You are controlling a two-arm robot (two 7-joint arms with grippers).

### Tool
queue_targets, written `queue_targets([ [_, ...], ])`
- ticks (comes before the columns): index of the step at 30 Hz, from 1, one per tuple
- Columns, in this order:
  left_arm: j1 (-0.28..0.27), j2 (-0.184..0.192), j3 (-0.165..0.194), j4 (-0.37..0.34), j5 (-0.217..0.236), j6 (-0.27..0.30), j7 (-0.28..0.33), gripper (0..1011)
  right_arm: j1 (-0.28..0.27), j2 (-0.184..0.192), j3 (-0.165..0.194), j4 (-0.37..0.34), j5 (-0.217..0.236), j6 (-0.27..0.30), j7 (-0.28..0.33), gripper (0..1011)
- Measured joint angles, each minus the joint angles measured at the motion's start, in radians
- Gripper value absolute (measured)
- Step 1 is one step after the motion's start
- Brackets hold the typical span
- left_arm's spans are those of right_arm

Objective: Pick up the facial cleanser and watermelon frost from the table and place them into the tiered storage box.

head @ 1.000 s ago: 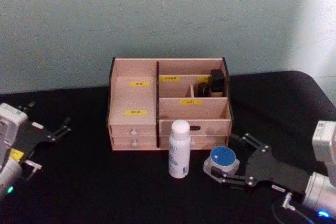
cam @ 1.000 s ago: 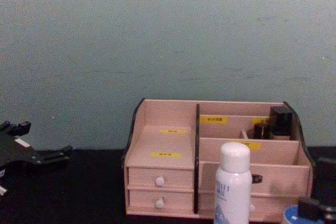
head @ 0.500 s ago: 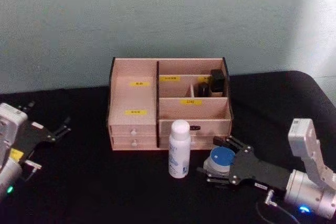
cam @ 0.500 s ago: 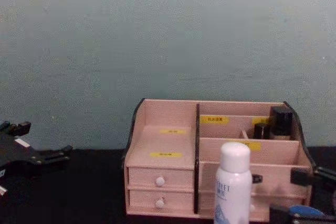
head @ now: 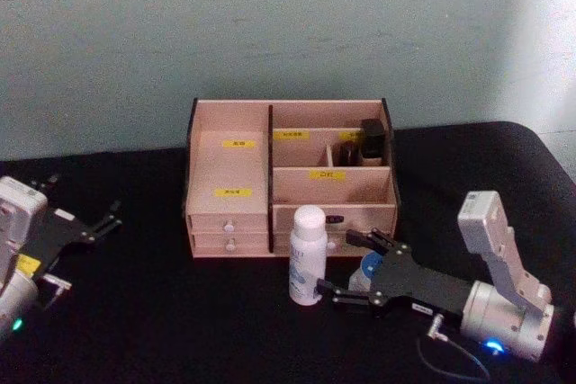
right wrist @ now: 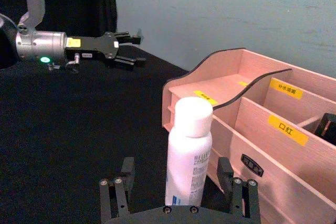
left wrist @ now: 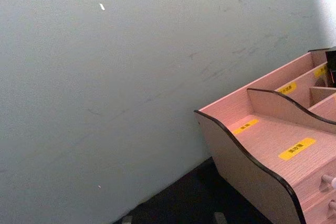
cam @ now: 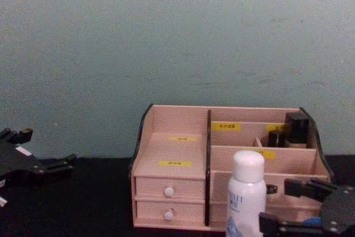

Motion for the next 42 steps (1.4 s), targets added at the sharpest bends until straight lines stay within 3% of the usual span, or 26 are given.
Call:
queue_targets([
  [17,0.0,0.0,0.0,0.0,0.0,0.0,0.0,1001,0.059,-0.064,-0.024,0.047,-0.041,0.069,-0.057,1002],
  [42,0.0,0.0,0.0,0.0,0.0,0.0,0.0,1001,0.125,-0.134,-0.048,0.128,-0.071,0.093,-0.073,1002],
])
